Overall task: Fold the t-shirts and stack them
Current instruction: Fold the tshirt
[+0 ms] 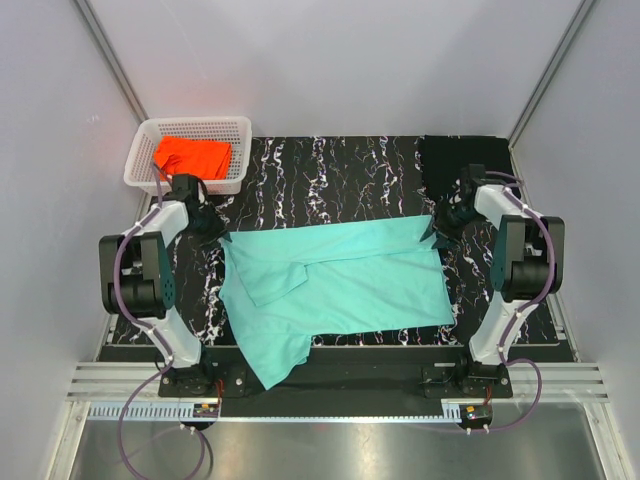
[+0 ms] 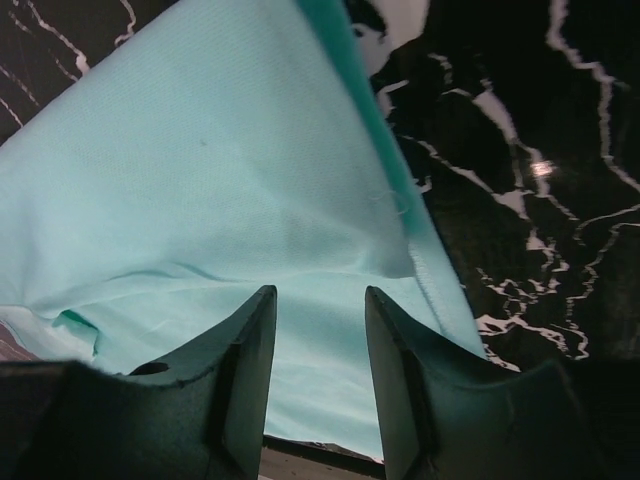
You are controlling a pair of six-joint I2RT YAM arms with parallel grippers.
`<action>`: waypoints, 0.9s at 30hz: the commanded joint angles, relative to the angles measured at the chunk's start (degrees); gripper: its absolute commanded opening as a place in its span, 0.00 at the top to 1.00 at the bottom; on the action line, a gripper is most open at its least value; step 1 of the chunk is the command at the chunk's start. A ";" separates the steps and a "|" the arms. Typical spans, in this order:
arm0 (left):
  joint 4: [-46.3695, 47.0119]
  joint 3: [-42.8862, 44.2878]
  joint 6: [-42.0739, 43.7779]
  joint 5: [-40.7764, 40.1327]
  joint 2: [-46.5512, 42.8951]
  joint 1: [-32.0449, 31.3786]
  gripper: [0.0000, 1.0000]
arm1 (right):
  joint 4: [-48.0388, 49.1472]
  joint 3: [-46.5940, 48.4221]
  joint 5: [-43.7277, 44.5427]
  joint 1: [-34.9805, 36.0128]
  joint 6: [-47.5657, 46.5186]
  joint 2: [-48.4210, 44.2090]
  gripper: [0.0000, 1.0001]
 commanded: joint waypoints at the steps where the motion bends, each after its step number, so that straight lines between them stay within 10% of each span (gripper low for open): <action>1: 1.92 3.40 0.91 0.79 2.13 0.39 0.59 | -0.41 2.45 1.22 -2.50 -1.02 -1.75 0.53; 27: 5.35 5.60 -1.30 4.21 6.79 0.83 0.83 | -1.73 16.95 -3.00 -4.97 -0.85 11.00 0.53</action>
